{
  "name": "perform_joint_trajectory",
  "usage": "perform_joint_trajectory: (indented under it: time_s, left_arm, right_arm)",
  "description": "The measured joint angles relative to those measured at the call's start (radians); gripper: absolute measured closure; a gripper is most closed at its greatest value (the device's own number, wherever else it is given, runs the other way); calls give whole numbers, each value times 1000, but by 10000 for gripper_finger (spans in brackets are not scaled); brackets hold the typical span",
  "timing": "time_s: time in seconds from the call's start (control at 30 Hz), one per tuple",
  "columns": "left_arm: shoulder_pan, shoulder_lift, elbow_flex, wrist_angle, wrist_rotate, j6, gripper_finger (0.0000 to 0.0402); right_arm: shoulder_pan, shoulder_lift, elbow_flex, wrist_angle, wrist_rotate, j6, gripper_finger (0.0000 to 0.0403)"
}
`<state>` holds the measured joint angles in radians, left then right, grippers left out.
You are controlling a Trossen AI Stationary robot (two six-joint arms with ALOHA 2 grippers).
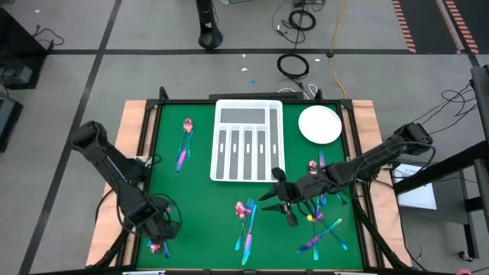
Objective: Sort silverware
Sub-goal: Put the blue table knife into the silverware tray
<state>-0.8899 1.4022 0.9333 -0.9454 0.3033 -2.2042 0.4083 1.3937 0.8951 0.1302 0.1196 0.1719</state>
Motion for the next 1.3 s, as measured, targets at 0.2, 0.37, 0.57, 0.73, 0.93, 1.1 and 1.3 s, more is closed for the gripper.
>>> perform_joint_trajectory:
  time_s: [0.2, 0.37, 0.57, 0.73, 0.93, 1.1, 1.3]
  left_arm:
    - [-22, 28, -11, 15, 11, -157, 237]
    - [-22, 70, -11, 43, 7, -166, 237]
    - [-22, 121, -26, 76, 6, -165, 237]
    - [-22, 128, -98, 205, 5, -166, 237]
    - [-22, 129, -158, 301, -3, -173, 237]
    - [-22, 129, -159, 301, -44, -173, 237]
    - [-22, 129, -159, 290, -46, -194, 237]
  right_arm:
    - [15, 0, 0, -3, 7, 1, 273]
    - [19, 0, 0, -6, 9, 29, 273]
    - [19, 0, 0, -12, 9, 51, 273]
    - [19, 0, 0, -18, 9, 52, 273]
    - [19, 0, 0, -17, 9, 52, 273]
    - [19, 0, 0, -17, 9, 52, 273]
    - [19, 0, 0, -16, 10, 49, 273]
